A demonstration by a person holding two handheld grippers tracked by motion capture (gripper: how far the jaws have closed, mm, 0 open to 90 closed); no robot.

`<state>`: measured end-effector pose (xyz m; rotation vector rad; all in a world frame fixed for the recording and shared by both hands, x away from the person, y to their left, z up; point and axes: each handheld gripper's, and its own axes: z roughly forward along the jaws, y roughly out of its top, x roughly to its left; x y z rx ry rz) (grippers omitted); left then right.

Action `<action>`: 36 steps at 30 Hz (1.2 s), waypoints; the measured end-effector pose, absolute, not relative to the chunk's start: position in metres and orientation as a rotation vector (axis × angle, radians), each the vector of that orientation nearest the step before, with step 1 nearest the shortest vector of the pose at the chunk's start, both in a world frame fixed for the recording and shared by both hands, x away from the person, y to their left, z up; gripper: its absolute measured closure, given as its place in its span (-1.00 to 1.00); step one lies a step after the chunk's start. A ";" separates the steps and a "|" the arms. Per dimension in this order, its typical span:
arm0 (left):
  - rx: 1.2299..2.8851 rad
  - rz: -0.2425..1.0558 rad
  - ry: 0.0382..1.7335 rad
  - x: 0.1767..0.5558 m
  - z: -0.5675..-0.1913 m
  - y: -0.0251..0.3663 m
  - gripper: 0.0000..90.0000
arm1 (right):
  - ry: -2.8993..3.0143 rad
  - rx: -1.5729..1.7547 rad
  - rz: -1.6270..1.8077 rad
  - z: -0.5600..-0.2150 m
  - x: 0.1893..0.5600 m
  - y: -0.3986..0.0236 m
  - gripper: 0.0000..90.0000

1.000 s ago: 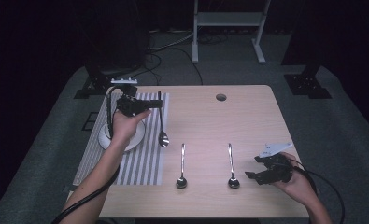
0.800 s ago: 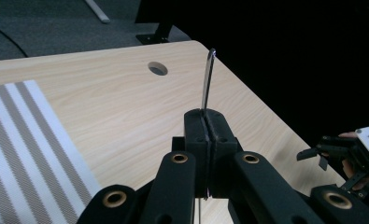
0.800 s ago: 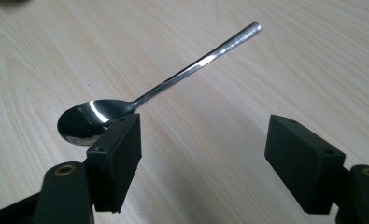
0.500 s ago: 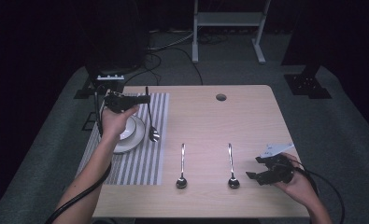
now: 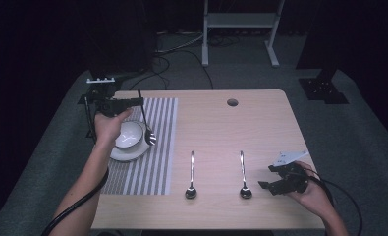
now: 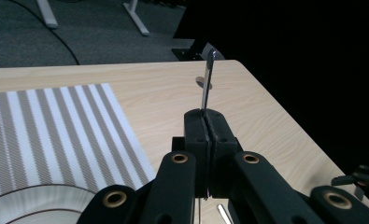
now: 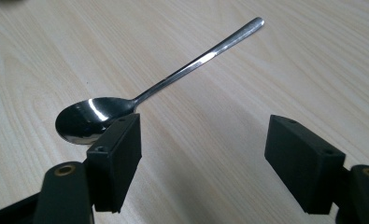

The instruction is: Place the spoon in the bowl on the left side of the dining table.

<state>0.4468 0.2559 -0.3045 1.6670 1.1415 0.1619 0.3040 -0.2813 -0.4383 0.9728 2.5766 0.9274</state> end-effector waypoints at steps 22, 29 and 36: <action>1.609 0.256 1.232 0.447 -0.300 0.294 0.98 | 2.569 0.977 0.932 -0.438 0.303 -0.284 -0.42; 1.592 0.277 1.257 0.447 -0.300 0.304 0.99 | 2.567 0.980 0.934 -0.437 0.303 -0.284 -0.42; 1.569 0.304 1.293 0.447 -0.301 0.315 0.99 | 2.567 0.975 0.933 -0.437 0.302 -0.284 -0.42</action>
